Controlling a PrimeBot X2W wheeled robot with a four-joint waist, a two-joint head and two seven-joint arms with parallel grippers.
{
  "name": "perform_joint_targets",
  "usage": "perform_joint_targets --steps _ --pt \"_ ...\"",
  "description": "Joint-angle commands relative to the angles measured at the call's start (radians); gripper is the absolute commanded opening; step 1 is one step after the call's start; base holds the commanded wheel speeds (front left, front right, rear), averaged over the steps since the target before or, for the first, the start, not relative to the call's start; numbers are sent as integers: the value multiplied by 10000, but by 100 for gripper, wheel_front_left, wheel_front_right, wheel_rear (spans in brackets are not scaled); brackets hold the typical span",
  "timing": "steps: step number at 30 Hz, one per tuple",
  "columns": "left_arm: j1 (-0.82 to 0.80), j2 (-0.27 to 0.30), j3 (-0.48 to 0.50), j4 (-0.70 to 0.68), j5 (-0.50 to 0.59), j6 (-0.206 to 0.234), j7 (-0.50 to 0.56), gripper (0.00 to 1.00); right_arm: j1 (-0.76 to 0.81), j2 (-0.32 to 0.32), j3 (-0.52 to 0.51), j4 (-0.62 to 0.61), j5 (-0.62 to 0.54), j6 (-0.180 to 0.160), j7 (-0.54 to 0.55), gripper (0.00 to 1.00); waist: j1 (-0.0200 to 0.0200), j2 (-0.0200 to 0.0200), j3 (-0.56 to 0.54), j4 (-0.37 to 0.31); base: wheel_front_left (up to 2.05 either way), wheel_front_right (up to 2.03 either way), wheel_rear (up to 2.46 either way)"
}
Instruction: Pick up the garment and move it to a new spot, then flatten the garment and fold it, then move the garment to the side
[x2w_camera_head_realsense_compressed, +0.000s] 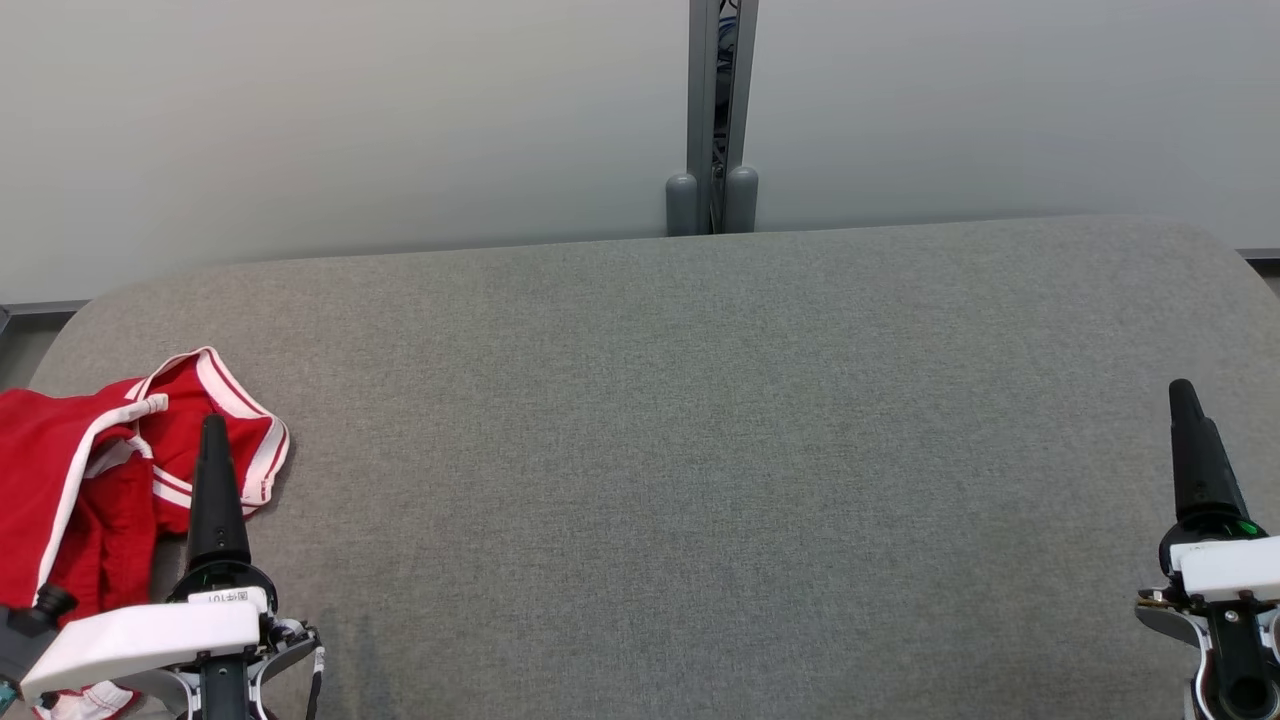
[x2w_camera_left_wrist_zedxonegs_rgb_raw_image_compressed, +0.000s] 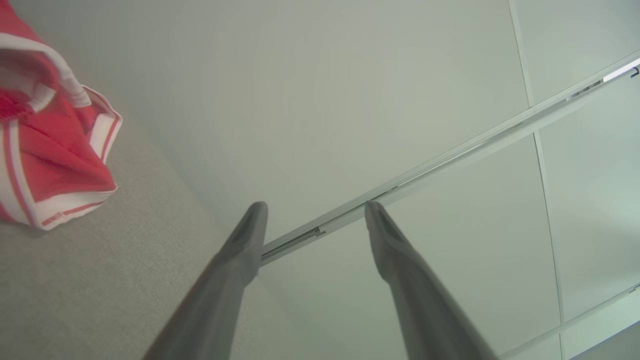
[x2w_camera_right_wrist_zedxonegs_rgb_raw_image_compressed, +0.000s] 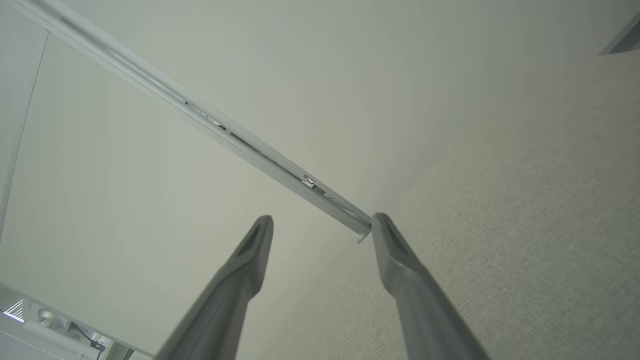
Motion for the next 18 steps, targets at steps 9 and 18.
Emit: perform_joint_targets --steps 9,18 --pt "-416 72 -114 -1034 1743 237 -259 100 -272 -132 440 -992 -2363 51 -559 100 0 0 33 -24 0 0 0" --pt "-366 78 -812 -1458 3531 620 -428 100 -220 -146 795 -1365 -4019 54 -932 100 0 0 42 -34 0 0 0"
